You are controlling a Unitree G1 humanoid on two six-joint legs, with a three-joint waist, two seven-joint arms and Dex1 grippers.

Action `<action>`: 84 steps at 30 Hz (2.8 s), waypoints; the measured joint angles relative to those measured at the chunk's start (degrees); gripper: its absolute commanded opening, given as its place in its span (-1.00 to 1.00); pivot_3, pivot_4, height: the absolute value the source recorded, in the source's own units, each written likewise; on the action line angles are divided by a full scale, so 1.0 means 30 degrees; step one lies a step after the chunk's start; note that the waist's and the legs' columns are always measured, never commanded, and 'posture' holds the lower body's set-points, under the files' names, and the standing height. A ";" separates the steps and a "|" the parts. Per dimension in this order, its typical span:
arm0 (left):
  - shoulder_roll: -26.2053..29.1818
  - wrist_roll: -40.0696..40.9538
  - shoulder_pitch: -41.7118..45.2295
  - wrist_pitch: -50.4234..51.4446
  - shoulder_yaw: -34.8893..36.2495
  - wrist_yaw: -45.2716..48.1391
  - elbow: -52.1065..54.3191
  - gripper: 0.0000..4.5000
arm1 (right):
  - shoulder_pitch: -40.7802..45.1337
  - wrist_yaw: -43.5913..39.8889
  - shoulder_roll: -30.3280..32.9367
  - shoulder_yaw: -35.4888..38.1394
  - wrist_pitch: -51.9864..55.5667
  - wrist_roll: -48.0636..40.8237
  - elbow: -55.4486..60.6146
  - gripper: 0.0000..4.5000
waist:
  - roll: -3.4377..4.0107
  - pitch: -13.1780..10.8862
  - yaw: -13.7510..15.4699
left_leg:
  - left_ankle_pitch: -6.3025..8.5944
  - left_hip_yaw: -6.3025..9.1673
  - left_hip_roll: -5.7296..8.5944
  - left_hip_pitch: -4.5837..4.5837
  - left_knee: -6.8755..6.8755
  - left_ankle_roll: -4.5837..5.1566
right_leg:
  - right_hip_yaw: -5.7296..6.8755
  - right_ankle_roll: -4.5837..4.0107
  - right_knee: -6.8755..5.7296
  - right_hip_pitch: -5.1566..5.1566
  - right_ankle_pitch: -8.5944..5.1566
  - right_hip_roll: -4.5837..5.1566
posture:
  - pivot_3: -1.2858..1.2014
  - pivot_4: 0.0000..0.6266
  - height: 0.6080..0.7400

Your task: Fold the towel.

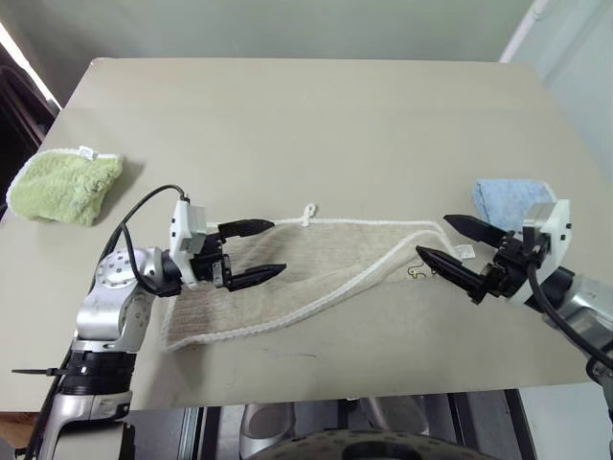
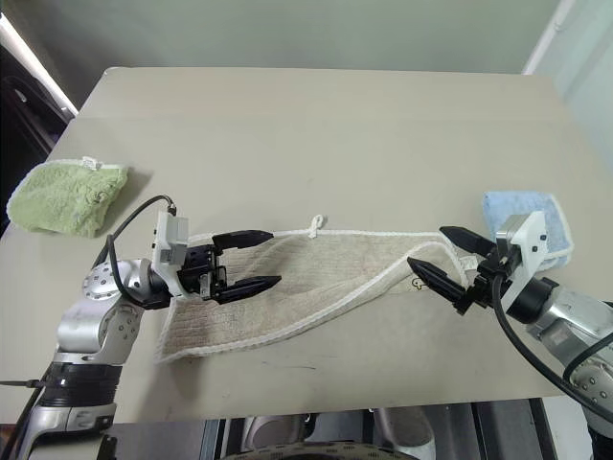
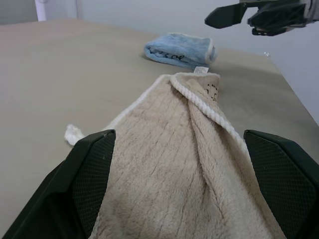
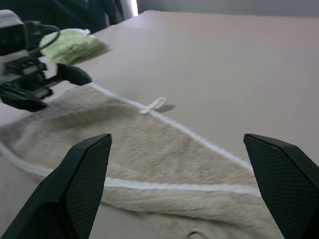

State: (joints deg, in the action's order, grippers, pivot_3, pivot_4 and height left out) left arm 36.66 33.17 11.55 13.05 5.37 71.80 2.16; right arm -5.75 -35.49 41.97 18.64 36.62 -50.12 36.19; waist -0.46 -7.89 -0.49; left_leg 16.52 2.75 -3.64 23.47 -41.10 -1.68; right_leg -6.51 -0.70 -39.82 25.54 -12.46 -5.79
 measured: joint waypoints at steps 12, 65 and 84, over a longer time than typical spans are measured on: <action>-0.0913 -0.0431 0.0602 0.0050 -0.0786 -0.0365 -0.0057 0.98 | 0.2056 0.0885 0.1460 0.0019 0.3382 -0.0152 -0.2858 1.00 | 0.0000 0.0000 0.0038 | -0.0008 -0.0016 0.0002 -0.0003 -0.0017 0.0011 | -0.0008 0.0025 0.0000 -0.0006 0.0023 0.0006 | 0.03 -0.52 0.44; -0.1519 -0.1914 -0.0137 -0.0839 -0.1700 -0.1587 0.0806 1.00 | 1.5478 -0.6573 -0.0395 -0.8129 0.4102 0.9347 -2.0496 -0.31 | 0.0020 0.0007 -0.0019 | -0.0092 -0.0089 -0.0060 0.0277 -0.0309 0.0157 | 0.0003 -0.0064 -0.0048 0.0283 0.0523 0.0030 | 0.03 -0.52 0.44; -0.1412 -0.1948 -0.0188 -0.1106 -0.1699 -0.1591 0.0791 1.00 | 1.5922 -0.8054 0.0054 -0.8011 0.3734 1.0245 -2.1494 -0.31 | 0.0021 0.0007 -0.0016 | -0.0092 -0.0094 -0.0063 0.0346 -0.0308 0.0160 | 0.0001 -0.0082 -0.0047 0.0349 0.0533 0.0034 | 0.03 -0.52 0.44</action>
State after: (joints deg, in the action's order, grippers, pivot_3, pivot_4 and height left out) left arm 32.43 27.32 10.98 9.74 0.27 67.02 4.54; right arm 42.01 -59.65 42.13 -5.39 47.82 -19.38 -28.29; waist -0.39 -7.87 -0.54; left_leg 16.24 2.46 -3.83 24.51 -42.02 -1.20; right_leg -6.50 -0.95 -39.96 26.59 -10.86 -5.69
